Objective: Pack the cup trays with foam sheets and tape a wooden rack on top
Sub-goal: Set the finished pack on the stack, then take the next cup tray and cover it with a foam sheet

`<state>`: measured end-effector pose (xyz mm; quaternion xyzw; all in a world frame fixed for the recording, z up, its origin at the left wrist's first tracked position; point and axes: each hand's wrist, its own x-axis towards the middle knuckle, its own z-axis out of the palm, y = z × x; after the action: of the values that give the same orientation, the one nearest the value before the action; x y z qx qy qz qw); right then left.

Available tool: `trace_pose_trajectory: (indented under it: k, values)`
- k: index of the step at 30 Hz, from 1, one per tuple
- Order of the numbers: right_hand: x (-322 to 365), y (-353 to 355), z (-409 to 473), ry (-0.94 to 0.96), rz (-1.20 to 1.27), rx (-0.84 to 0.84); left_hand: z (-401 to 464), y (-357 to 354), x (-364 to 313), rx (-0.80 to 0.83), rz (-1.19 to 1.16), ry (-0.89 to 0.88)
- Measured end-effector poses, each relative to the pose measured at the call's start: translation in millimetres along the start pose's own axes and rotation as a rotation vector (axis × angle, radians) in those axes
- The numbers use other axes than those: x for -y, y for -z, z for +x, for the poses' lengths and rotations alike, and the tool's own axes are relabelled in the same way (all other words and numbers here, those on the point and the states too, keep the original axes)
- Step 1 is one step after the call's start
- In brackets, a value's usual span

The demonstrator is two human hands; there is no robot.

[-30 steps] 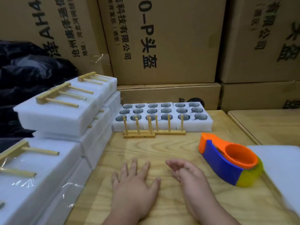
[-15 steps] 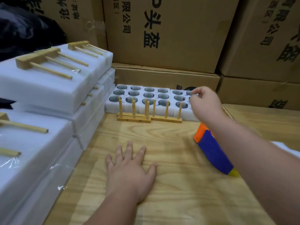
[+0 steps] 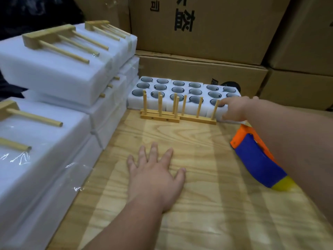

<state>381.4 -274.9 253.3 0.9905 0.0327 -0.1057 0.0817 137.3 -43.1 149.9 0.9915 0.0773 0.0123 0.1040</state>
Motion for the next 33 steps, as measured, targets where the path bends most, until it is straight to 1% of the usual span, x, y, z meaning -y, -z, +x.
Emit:
trace_pose_trajectory:
  k: [4, 10, 14, 19, 21, 25, 29, 33]
  values:
    - [5, -3, 5, 0.022, -0.014, -0.006, -1, 0, 0, 0.001, 0.000, 0.004]
    - [2, -2, 13, 0.016, -0.026, -0.117, -1, -1, 0, -0.011, -0.019, 0.006]
    - [-12, 17, 9, -0.012, 0.022, -0.262, 0, -1, 0, -0.011, -0.008, 0.008]
    - [-43, 45, -15, -0.072, 0.203, -0.431, -1, -1, 1, -0.009, -0.008, 0.009]
    - [-53, 53, -32, -0.067, 0.269, -0.507, 0, -1, 0, -0.004, -0.011, 0.011]
    - [-58, 58, -84, 0.020, 0.443, -0.588, 0, 0, 0, 0.002, -0.019, 0.013]
    - [-35, 51, -156, 0.185, 0.582, -0.649, 0, 1, 0, 0.011, -0.022, 0.018]
    - [0, 25, -224, 0.349, 0.681, -0.621, -1, 3, 0, 0.007, -0.021, 0.022]
